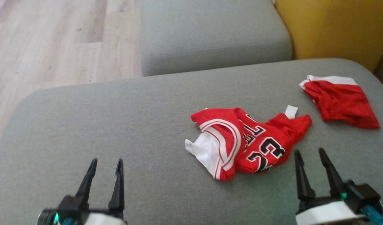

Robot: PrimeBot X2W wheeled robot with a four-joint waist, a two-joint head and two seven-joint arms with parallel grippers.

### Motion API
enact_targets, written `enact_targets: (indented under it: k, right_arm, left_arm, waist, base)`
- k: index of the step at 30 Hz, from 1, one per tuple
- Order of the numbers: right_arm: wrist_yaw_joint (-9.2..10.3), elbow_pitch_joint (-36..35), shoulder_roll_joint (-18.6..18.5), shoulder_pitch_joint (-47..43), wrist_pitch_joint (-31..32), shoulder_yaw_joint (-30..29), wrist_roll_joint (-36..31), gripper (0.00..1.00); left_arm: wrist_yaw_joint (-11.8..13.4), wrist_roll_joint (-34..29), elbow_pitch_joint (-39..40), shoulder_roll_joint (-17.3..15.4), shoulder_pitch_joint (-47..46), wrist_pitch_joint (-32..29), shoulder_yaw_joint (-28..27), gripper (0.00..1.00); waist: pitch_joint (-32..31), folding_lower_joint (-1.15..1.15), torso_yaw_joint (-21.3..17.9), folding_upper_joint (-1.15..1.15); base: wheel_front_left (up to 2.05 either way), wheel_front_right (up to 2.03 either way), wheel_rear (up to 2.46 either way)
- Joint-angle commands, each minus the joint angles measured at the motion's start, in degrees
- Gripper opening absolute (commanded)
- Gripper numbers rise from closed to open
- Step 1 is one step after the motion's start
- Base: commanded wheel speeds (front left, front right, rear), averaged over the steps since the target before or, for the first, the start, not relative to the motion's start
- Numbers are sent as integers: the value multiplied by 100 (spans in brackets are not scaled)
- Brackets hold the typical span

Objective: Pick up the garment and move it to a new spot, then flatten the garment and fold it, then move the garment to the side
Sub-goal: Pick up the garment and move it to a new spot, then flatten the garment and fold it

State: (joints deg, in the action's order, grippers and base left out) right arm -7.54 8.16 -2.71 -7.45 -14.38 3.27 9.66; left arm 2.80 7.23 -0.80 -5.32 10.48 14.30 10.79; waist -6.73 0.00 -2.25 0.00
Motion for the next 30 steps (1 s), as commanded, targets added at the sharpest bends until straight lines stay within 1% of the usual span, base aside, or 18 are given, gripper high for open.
enact_targets:
  k: [1,6,10,17,30]
  right_arm:
    - [5,-239,-18,102,-62,67,54,100]
    - [5,-343,-17,-160,-62,-89,-46,100]
    - [5,-302,-17,-256,-62,-58,-86,100]
    - [5,-203,-17,-247,-62,95,-84,100]
    - [5,-182,-17,-227,-62,115,-123,100]
  left_arm:
    - [6,-83,297,35,-181,70,-234,100]
    - [-104,-185,351,137,300,70,-298,100]
    - [-63,-269,334,193,470,70,-289,100]
    - [-60,-343,327,228,452,70,-242,100]
    - [-55,-430,257,242,366,70,-182,100]
  waist:
    - [-82,0,111,0]
    - [-194,0,272,0]
    - [-251,0,336,0]
    - [-303,0,401,0]
    - [-276,0,434,0]
  base:
    - [0,0,0]
    - [0,0,0]
    - [0,0,0]
    - [0,0,0]
    - [0,0,0]
